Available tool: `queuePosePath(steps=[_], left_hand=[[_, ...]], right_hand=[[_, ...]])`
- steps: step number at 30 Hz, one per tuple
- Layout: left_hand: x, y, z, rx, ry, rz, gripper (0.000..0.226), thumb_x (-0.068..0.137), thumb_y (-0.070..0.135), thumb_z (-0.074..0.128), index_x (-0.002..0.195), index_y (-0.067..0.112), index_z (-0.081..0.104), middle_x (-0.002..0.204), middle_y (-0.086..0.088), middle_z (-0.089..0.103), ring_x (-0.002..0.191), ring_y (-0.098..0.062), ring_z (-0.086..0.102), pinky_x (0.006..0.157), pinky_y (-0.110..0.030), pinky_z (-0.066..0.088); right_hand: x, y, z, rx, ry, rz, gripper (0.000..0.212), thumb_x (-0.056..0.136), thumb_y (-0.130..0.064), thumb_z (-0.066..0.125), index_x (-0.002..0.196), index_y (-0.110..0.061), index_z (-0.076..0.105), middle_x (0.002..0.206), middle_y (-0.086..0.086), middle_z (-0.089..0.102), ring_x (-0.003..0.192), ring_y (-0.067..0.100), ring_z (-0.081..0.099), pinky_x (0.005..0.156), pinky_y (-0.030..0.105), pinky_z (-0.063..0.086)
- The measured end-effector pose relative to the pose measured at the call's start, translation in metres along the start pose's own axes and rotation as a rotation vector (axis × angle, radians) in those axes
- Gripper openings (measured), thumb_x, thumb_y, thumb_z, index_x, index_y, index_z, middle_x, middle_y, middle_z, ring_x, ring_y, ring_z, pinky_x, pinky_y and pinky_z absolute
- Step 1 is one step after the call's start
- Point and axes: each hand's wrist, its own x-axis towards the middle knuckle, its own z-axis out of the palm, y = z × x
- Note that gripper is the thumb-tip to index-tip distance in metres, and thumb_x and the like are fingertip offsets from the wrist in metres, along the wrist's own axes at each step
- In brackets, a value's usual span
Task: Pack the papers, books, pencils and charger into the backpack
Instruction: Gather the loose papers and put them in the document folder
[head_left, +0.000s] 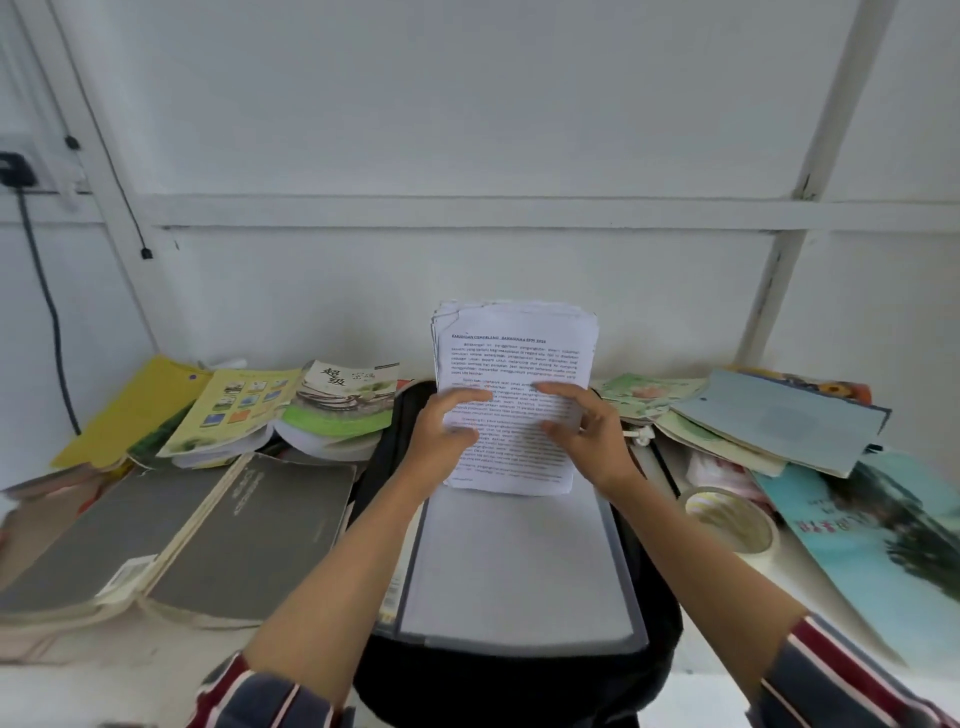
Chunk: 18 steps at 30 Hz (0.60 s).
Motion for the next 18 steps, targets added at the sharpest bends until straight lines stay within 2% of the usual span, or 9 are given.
queuePosePath(steps=[2, 7, 10, 15, 18], left_hand=[[0.000, 0.002, 0.000, 0.005, -0.001, -0.013, 0.053, 0.074, -0.021, 0.051, 0.089, 0.027, 0.064, 0.123, -0.003, 0.053, 0.116, -0.016, 0.051, 0.081, -0.024, 0.049], [0.004, 0.016, 0.002, 0.048, 0.021, 0.011, 0.046, 0.072, -0.024, 0.050, 0.081, 0.020, 0.057, 0.107, 0.008, 0.053, 0.098, 0.002, 0.051, 0.068, -0.015, 0.044], [0.004, 0.011, 0.002, 0.087, -0.009, -0.001, 0.045, 0.071, -0.024, 0.049, 0.077, 0.019, 0.057, 0.101, 0.008, 0.052, 0.095, 0.001, 0.051, 0.066, -0.013, 0.043], [0.002, 0.000, 0.000, 0.135, -0.050, -0.053, 0.046, 0.075, -0.022, 0.049, 0.081, 0.023, 0.061, 0.116, 0.000, 0.049, 0.095, 0.001, 0.050, 0.062, -0.013, 0.043], [0.004, 0.000, 0.001, 0.126, -0.047, -0.092, 0.053, 0.074, -0.023, 0.047, 0.081, 0.026, 0.063, 0.126, -0.005, 0.046, 0.094, -0.003, 0.052, 0.059, -0.018, 0.043]], right_hand=[[0.003, 0.000, 0.000, 0.002, -0.031, -0.012, 0.040, 0.078, 0.016, 0.061, 0.110, -0.009, 0.064, 0.122, 0.002, 0.059, 0.118, 0.009, 0.051, 0.101, 0.028, 0.044], [0.008, -0.002, 0.001, -0.004, -0.022, -0.054, 0.041, 0.076, 0.016, 0.062, 0.106, -0.012, 0.064, 0.119, 0.000, 0.060, 0.117, 0.011, 0.051, 0.099, 0.021, 0.042], [0.007, 0.000, 0.003, -0.045, -0.053, -0.070, 0.039, 0.076, 0.020, 0.058, 0.106, -0.004, 0.064, 0.119, 0.005, 0.059, 0.115, 0.005, 0.050, 0.095, 0.011, 0.039], [0.006, 0.005, 0.002, -0.024, -0.083, -0.007, 0.038, 0.078, 0.019, 0.058, 0.107, -0.005, 0.064, 0.116, 0.001, 0.060, 0.109, -0.006, 0.052, 0.091, 0.009, 0.042], [0.009, 0.005, 0.001, 0.002, -0.079, 0.022, 0.040, 0.076, 0.019, 0.061, 0.106, -0.009, 0.065, 0.115, 0.002, 0.061, 0.107, -0.003, 0.055, 0.090, 0.012, 0.045]])
